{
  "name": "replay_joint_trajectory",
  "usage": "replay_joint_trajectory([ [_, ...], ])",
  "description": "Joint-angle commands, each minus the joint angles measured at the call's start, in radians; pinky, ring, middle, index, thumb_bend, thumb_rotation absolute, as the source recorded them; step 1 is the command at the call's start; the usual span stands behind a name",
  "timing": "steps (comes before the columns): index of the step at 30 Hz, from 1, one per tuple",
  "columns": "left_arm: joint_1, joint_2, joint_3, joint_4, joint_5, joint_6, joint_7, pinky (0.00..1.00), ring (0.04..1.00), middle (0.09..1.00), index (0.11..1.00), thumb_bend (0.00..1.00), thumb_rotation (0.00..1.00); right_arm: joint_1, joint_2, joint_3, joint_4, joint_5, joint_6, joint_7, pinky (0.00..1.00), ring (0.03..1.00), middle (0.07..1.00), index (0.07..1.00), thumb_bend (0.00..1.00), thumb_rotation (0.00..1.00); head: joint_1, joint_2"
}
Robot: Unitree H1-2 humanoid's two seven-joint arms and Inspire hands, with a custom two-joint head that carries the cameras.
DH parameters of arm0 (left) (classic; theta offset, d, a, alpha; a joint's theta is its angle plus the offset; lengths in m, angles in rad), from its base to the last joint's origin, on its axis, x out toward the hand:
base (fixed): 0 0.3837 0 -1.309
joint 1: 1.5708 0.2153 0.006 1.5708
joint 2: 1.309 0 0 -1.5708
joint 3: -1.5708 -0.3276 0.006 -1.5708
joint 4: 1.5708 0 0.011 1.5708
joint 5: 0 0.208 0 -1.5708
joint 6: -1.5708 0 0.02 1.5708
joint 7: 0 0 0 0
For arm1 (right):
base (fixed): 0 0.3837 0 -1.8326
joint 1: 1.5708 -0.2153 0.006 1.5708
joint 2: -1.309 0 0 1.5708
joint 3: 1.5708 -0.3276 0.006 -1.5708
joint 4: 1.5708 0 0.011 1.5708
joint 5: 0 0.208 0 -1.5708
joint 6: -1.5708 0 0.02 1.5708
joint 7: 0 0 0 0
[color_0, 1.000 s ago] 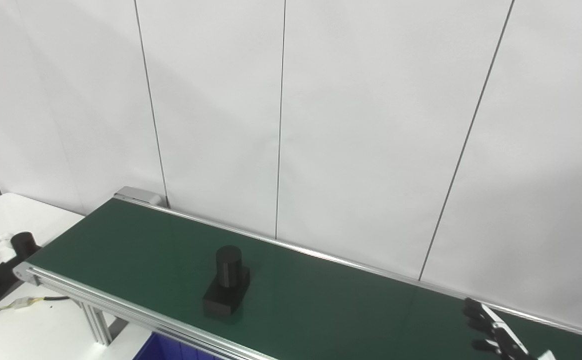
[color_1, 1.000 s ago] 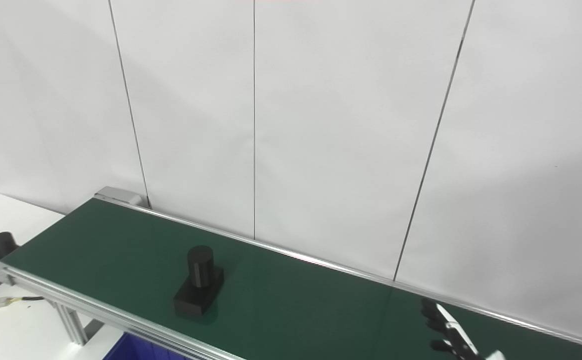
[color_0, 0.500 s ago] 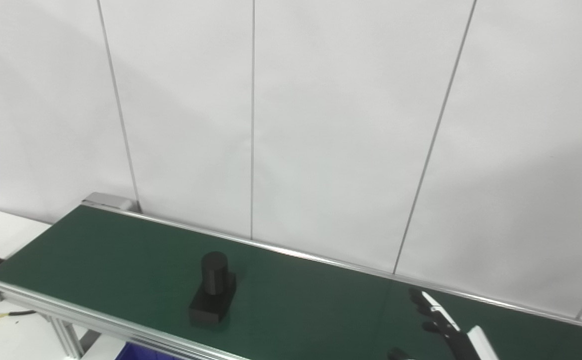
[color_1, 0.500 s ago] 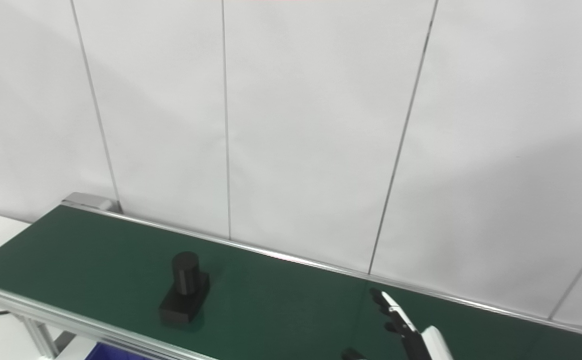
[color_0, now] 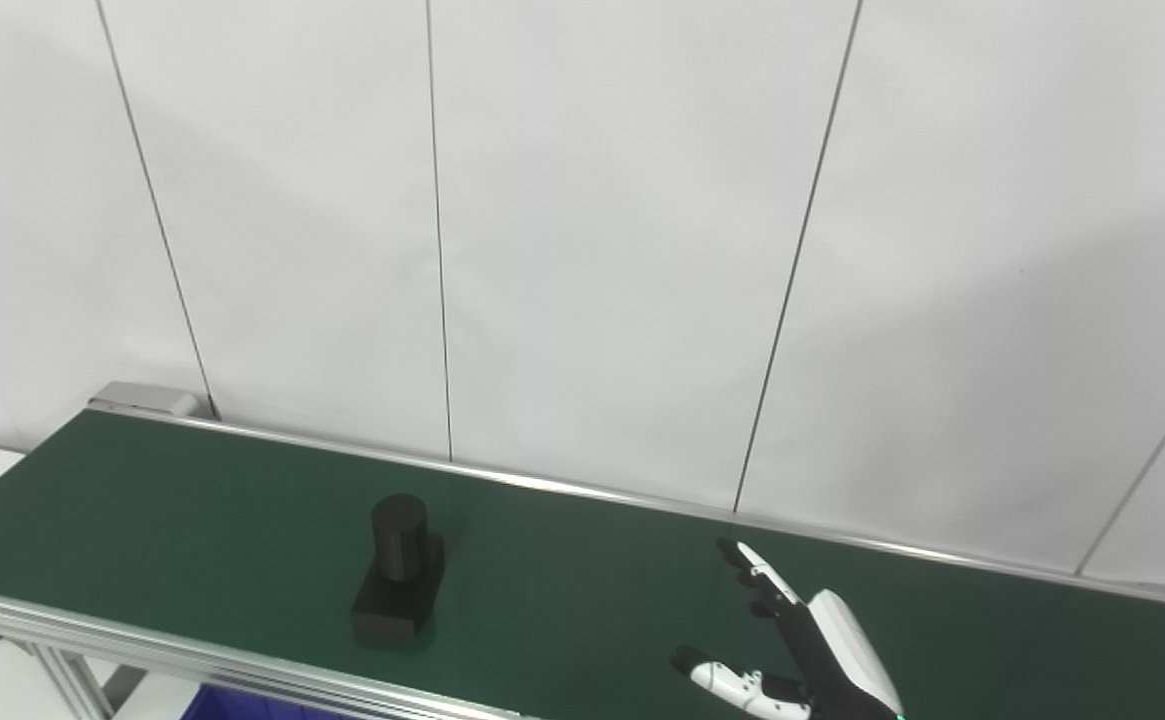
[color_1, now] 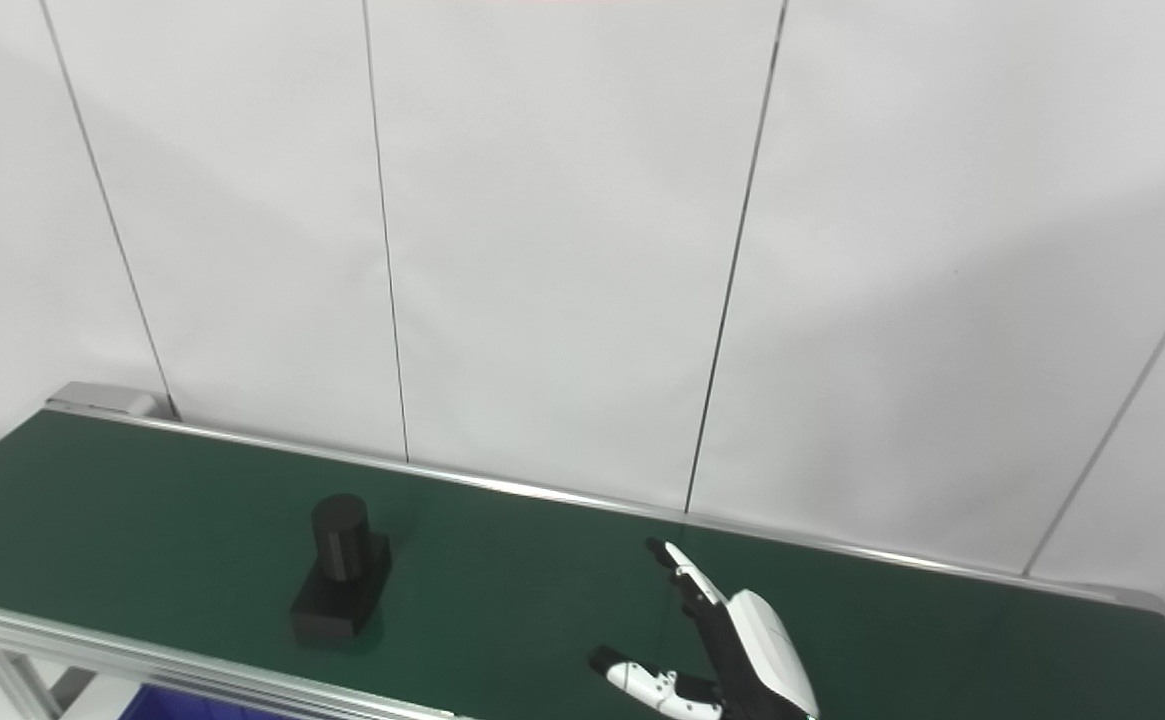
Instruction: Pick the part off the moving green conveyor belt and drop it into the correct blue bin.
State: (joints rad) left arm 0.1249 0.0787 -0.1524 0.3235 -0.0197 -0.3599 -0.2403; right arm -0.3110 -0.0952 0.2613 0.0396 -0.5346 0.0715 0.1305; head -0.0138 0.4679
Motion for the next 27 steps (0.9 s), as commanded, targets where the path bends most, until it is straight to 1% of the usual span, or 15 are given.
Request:
replay_joint_trajectory([
  [1,-0.004,0.005,0.002,-0.034,-0.013,-0.009,-0.008,0.78,0.842,0.866,0.874,1.00,0.33,-0.041,0.019,-0.003,0.005,0.007,-0.021,-0.038,0.84,0.925,0.933,0.935,0.63,0.58,-0.007,0.005],
  [7,-0.006,0.010,0.005,-0.031,-0.024,-0.012,-0.017,0.79,0.852,0.871,0.879,0.98,0.34,-0.064,0.040,0.009,0.078,0.011,-0.047,-0.074,0.85,0.937,0.941,0.943,0.62,0.56,-0.022,0.015],
  [11,-0.006,0.011,0.006,-0.033,-0.022,-0.013,-0.018,0.80,0.860,0.878,0.881,0.98,0.35,-0.086,0.050,0.019,0.124,0.011,-0.060,-0.098,0.85,0.935,0.940,0.945,0.64,0.55,-0.029,0.019],
  [14,-0.008,0.010,0.009,-0.029,-0.024,-0.016,-0.019,0.80,0.858,0.875,0.879,0.98,0.34,-0.118,0.062,0.030,0.193,0.009,-0.085,-0.127,0.84,0.928,0.935,0.938,0.65,0.53,-0.032,0.021],
  [16,-0.008,0.008,0.011,-0.030,-0.031,-0.014,-0.022,0.79,0.856,0.875,0.878,0.98,0.34,-0.135,0.067,0.039,0.223,0.008,-0.090,-0.141,0.84,0.925,0.930,0.935,0.66,0.52,-0.038,0.024],
  [18,-0.007,0.008,0.012,-0.032,-0.034,-0.013,-0.023,0.79,0.858,0.876,0.878,0.98,0.33,-0.150,0.071,0.047,0.246,0.007,-0.095,-0.151,0.85,0.927,0.929,0.934,0.67,0.51,-0.043,0.026],
  [21,-0.008,0.010,0.010,-0.033,-0.026,-0.016,-0.019,0.79,0.855,0.876,0.880,0.99,0.36,-0.168,0.079,0.057,0.273,0.008,-0.098,-0.162,0.84,0.925,0.923,0.929,0.68,0.49,-0.047,0.027],
  [27,-0.006,0.008,0.010,-0.039,-0.020,-0.010,-0.014,0.78,0.855,0.874,0.878,0.99,0.36,-0.194,0.086,0.073,0.305,0.006,-0.097,-0.172,0.83,0.922,0.921,0.928,0.69,0.49,-0.060,0.031],
])
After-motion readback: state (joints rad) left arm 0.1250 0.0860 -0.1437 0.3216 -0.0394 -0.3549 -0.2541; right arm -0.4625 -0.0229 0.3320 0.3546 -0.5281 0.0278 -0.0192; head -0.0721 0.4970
